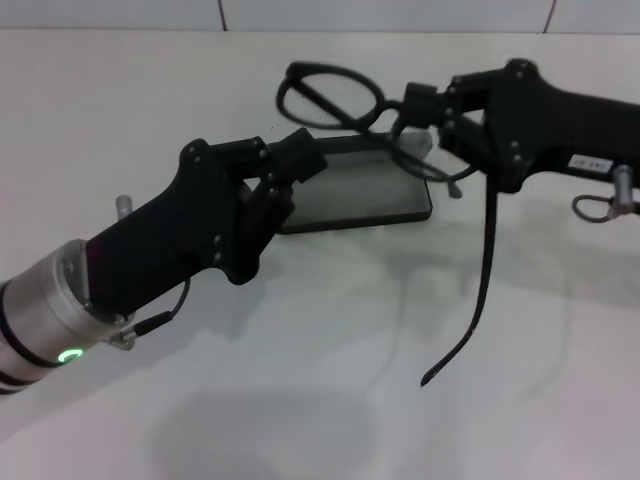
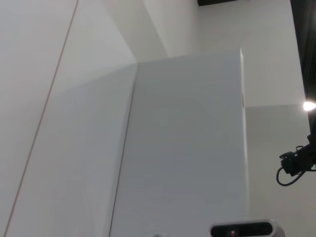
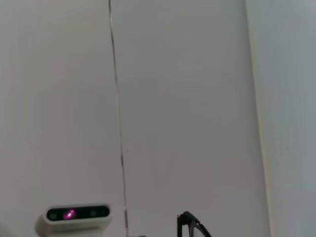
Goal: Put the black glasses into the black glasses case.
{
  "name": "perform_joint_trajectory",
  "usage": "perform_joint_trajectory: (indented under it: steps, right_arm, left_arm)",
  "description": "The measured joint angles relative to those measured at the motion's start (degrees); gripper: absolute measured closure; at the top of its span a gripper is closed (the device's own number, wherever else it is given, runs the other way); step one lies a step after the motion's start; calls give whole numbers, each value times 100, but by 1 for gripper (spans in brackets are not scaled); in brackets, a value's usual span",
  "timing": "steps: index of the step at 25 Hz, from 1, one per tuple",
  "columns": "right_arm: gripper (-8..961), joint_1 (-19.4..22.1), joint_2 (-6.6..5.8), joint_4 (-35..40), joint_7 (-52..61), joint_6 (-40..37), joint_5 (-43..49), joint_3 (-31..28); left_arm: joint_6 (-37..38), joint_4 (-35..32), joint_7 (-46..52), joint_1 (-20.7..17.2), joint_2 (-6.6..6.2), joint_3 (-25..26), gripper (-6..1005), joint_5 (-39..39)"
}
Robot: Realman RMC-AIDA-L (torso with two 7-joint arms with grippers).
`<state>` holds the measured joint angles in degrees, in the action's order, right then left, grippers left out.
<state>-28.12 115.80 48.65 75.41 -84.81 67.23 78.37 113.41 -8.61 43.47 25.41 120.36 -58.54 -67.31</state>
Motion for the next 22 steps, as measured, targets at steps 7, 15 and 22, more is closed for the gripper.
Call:
perform_joint_trajectory:
  steps: [7,15,22]
  right_arm:
    - [906,42,-34,-9,25,-195,84,-367]
    - [901,-346,-81,79,1378,324,2152,-399]
    - [898,-931,-47,717,2967,341,4213,-367]
  left_arm:
    - [3,0,6,-45,-4,0,958,46]
    - [-12,0,-1,-66,-8,18,958,51]
    - [-116,-1,-23,-135,-19,3,958,52]
